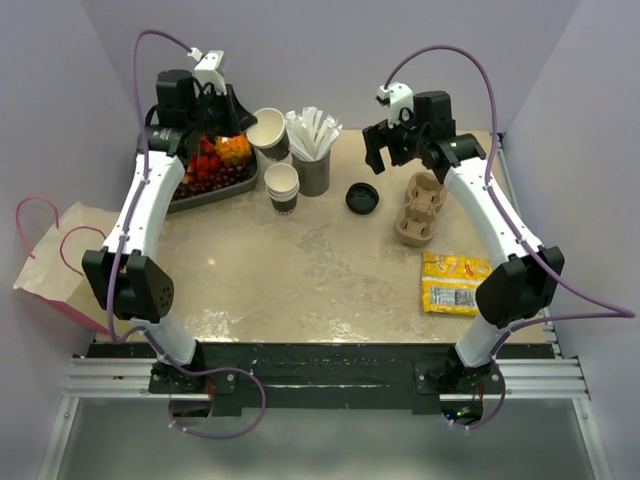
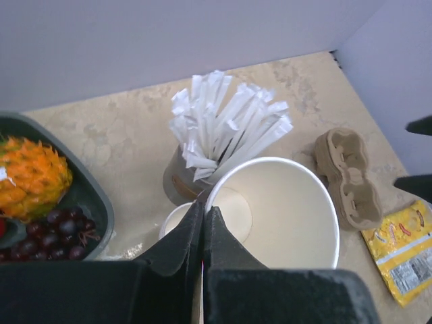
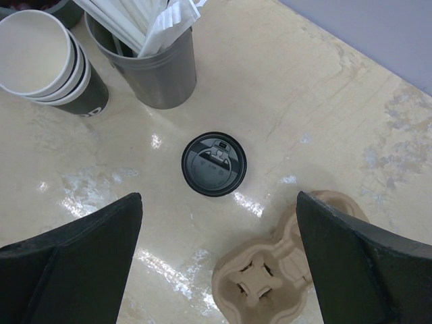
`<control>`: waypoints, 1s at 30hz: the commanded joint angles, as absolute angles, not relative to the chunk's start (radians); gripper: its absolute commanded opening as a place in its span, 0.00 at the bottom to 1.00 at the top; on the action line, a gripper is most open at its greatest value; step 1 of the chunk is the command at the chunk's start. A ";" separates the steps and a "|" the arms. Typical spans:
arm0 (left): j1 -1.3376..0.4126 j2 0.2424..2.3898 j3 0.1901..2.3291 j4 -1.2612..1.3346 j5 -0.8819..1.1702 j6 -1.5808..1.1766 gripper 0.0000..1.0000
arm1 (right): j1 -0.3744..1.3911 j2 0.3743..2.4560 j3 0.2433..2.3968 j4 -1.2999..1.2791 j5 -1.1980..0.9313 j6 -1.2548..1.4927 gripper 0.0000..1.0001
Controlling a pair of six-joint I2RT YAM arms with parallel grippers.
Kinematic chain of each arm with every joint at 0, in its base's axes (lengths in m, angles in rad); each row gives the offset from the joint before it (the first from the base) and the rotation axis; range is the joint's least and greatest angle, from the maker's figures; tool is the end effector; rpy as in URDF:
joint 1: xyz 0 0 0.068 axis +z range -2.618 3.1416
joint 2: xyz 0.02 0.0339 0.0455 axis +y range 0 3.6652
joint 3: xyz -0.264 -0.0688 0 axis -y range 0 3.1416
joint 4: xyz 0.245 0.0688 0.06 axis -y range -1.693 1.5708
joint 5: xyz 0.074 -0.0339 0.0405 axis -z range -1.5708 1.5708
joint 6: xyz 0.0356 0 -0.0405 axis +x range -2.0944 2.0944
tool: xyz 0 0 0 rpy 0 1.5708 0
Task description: Pack the takeout coffee
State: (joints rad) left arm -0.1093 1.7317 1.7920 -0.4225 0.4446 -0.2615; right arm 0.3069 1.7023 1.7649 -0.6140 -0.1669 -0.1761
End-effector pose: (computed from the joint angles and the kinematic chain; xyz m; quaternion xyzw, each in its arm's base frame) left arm 0.3984 -0.0591 0.4111 0.0639 0.8099 -0.2805 0.5113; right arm 0.3684 0.1230 0.3933 -0.2475 0.8349 0.1044 0.4804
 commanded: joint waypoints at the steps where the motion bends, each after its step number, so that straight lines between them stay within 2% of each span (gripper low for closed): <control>1: -0.092 1.623 1.852 -0.475 0.661 -0.114 0.00 | 0.307 1.649 1.805 -0.597 -0.166 -0.155 0.99; 5: -0.086 1.556 1.812 -0.689 0.952 0.233 0.00 | 0.307 1.615 1.787 -0.580 -0.166 -0.149 0.99; 7: -0.086 1.551 1.827 -0.817 0.985 0.372 0.00 | 0.307 1.606 1.778 -0.584 -0.167 -0.146 0.99; 11: -0.089 1.578 1.848 -1.201 0.993 0.819 0.00 | 0.307 1.605 1.775 -0.595 -0.164 -0.149 0.99; 14: -0.135 1.577 1.790 -1.314 0.950 0.978 0.00 | 0.305 1.605 1.772 -0.604 -0.164 -0.143 0.99; 18: -0.254 1.513 1.562 -1.179 0.888 0.928 0.00 | 0.305 1.586 1.729 -0.601 -0.173 -0.129 0.98; 23: -0.321 1.367 1.257 -0.755 0.812 0.699 0.00 | 0.307 1.563 1.695 -0.617 -0.173 -0.138 0.98; 30: -0.341 1.324 1.068 -0.493 0.775 0.565 0.00 | 0.307 1.552 1.677 -0.621 -0.164 -0.149 0.98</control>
